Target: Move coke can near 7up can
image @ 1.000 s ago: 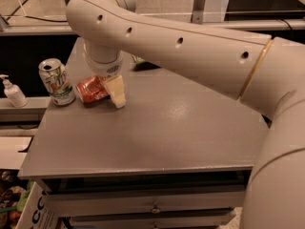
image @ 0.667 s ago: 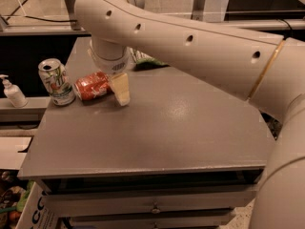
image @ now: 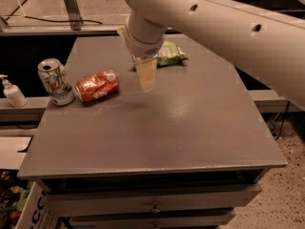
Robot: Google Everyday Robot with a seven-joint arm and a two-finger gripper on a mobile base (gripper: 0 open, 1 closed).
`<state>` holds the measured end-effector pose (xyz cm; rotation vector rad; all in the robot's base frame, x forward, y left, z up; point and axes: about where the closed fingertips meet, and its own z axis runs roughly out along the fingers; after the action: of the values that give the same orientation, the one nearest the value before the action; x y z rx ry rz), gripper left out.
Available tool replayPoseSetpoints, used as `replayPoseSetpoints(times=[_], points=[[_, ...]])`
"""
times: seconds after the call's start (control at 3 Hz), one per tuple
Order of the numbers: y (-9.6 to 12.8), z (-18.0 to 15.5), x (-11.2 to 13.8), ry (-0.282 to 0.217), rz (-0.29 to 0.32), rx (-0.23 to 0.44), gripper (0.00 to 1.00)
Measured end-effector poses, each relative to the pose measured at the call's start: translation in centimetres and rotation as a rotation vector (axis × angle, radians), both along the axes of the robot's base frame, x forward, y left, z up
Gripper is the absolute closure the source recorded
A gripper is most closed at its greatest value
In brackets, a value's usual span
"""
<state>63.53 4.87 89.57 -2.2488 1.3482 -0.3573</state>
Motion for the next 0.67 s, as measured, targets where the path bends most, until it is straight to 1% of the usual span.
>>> replayPoseSetpoints(times=[0.33,0.67], points=[[-4.8,1.2,0.4,-0.015,-0.101,0.042,0.0],[-9.9,2.2,0.3,-0.037,-0.214,0.082,0.0]])
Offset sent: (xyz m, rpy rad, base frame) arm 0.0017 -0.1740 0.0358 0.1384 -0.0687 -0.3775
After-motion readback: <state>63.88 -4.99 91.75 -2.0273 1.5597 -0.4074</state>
